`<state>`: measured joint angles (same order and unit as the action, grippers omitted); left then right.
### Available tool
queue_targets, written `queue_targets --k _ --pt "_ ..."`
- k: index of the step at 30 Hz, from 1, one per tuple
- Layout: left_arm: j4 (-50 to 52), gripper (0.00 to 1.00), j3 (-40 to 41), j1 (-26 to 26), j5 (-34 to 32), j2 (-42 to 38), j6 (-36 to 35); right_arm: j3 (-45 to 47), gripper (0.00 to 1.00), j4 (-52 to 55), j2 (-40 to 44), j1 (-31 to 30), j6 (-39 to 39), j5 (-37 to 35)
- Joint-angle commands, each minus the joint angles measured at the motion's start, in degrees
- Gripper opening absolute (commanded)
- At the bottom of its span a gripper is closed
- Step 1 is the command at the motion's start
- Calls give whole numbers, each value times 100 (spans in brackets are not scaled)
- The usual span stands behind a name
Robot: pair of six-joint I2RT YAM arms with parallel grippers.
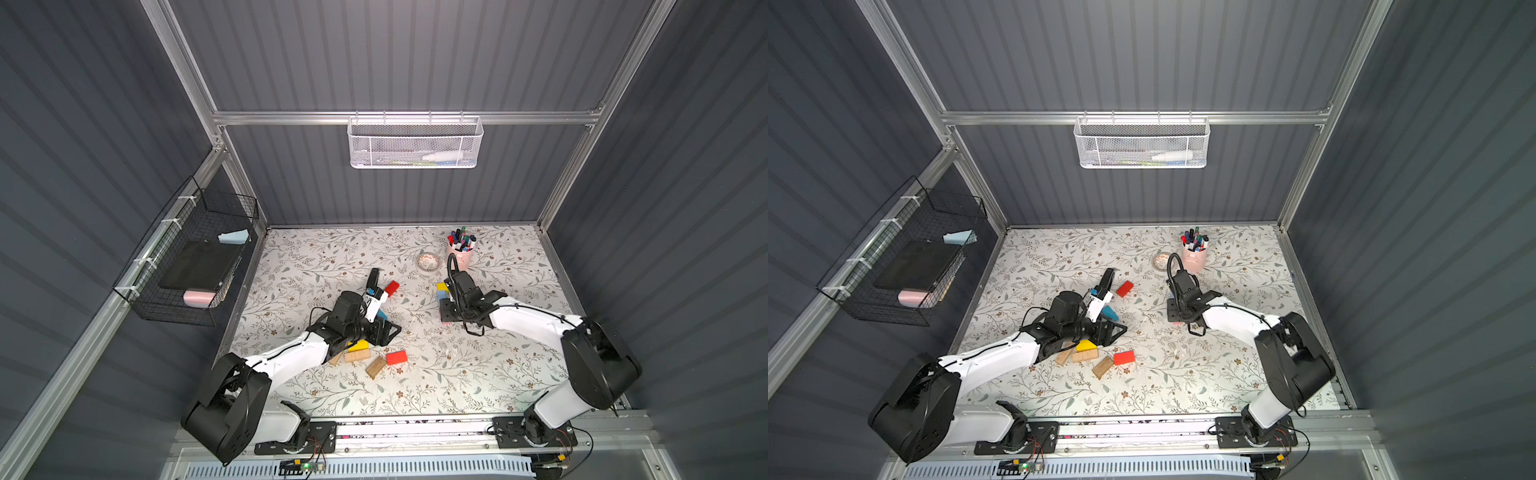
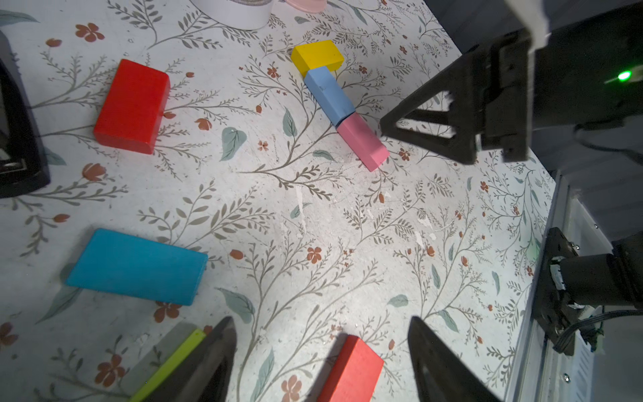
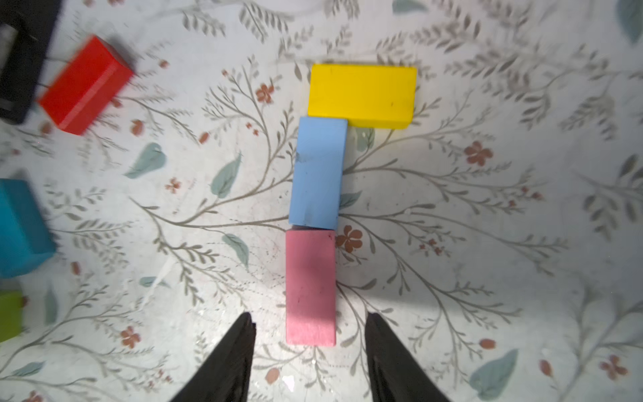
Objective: Assemble the letter c with building blocks
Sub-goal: Assemble the building block at the center of the board.
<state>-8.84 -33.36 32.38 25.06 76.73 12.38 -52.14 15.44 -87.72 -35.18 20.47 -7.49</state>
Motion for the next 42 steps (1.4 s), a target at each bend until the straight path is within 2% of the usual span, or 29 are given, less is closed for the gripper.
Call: queue_targets --k 1,6,9,17,20,24,31,35,42 --pt "222 76 41 14 -84 -253 -148 176 53 80 547 9 -378 231" --pt "427 76 143 14 -450 -580 -51 398 58 -79 1021 -44 -1340 865" --pt "511 76 190 9 -695 -716 16 388 62 -78 1106 -154 -1711 975" --pt "1025 74 0 13 -1315 -536 364 147 68 -41 879 -405 -1782 1098" --pt "1182 74 -190 14 -1804 -687 759 47 68 111 809 -455 -1546 930" --pt "1975 75 -416 14 -2415 -1011 1223 30 67 124 870 -464 -820 845" --pt "3230 77 -950 14 -2970 -990 1980 -64 66 437 960 -464 418 893" --pt "3537 73 -1119 14 -2866 -907 2083 30 65 438 1135 -481 733 928" --pt "3641 74 -1330 100 -2942 -430 2364 37 68 644 1222 -494 897 948"
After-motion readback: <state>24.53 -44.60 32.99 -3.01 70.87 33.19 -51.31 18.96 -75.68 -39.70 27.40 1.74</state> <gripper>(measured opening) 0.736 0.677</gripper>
